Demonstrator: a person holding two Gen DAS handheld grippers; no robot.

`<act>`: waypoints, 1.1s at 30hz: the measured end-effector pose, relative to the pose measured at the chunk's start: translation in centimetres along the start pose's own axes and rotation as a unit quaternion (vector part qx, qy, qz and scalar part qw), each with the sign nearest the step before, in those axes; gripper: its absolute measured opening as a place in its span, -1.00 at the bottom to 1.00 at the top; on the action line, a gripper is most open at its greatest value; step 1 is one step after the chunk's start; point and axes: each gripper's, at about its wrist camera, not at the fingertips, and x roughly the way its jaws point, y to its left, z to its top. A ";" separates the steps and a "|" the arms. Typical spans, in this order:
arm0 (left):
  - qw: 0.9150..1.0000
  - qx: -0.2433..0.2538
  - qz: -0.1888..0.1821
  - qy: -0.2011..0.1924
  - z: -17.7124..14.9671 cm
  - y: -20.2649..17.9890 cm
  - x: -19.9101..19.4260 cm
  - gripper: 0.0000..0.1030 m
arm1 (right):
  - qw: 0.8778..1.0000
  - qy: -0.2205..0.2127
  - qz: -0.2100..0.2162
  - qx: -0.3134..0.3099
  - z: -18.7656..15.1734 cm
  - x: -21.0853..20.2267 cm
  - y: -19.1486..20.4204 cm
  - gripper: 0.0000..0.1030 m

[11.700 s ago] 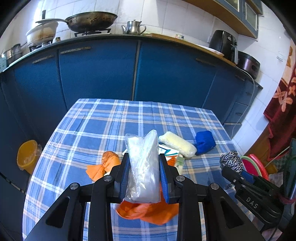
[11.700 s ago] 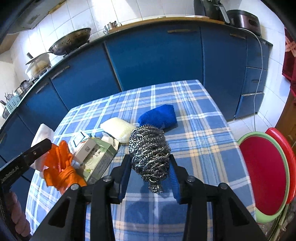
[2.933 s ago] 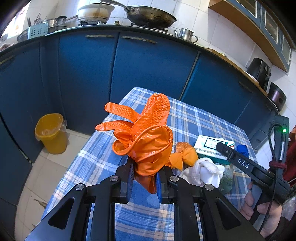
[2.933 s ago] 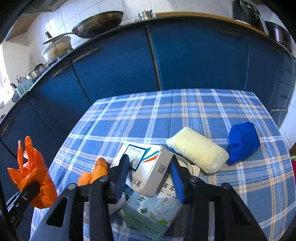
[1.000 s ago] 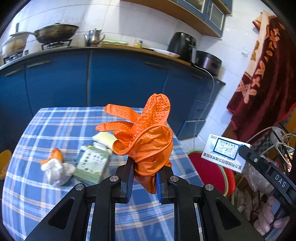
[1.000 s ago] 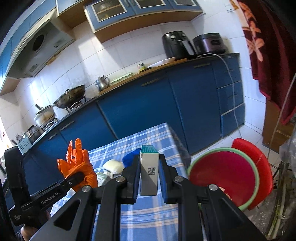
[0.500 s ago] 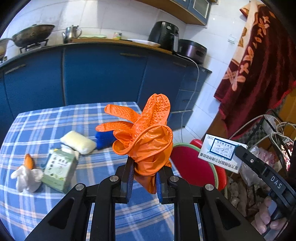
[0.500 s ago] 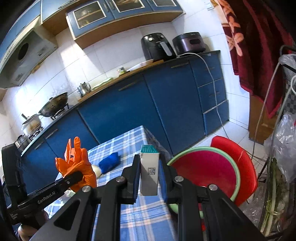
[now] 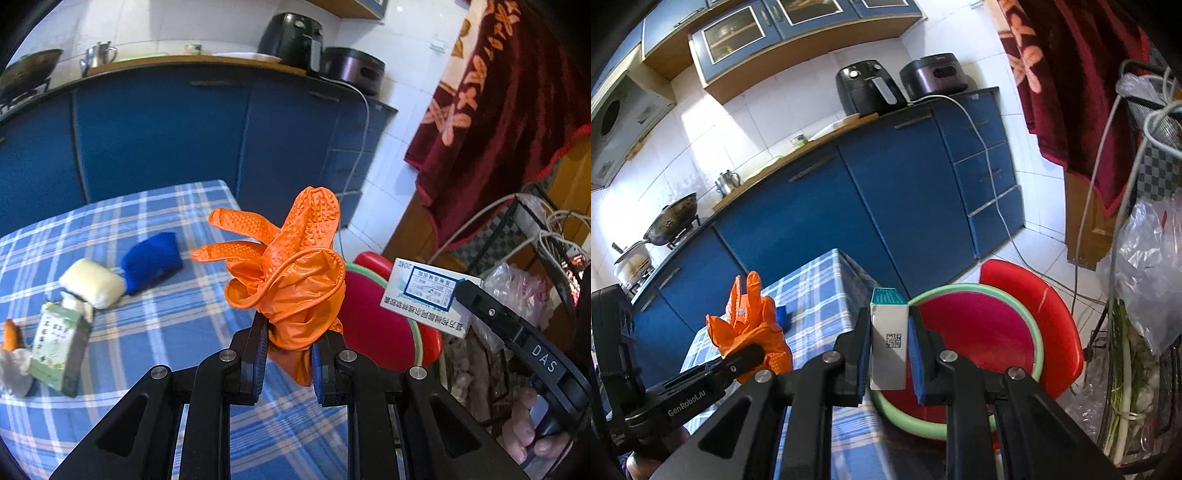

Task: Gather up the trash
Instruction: 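Carry the glove and white box over the red bin and open both grippers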

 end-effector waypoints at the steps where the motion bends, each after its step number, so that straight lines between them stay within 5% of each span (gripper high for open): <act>1: 1.000 0.004 -0.003 0.006 0.0 -0.4 0.5 -0.61 | 1.000 0.001 -0.004 0.002 0.0 0.1 -0.3 -0.59; 23: 0.994 0.064 -0.023 0.090 -0.8 -5.7 9.6 -0.56 | 0.994 0.062 -0.076 0.041 -1.8 4.0 -6.2 -0.58; 27: 0.993 0.067 -0.021 0.097 -1.0 -6.0 9.8 -0.19 | 0.993 0.071 -0.079 0.044 -2.1 4.5 -6.6 -0.57; 33: 0.994 0.071 -0.020 0.085 -0.9 -6.0 9.1 -0.07 | 0.994 0.072 -0.077 0.041 -2.2 4.5 -6.4 -0.53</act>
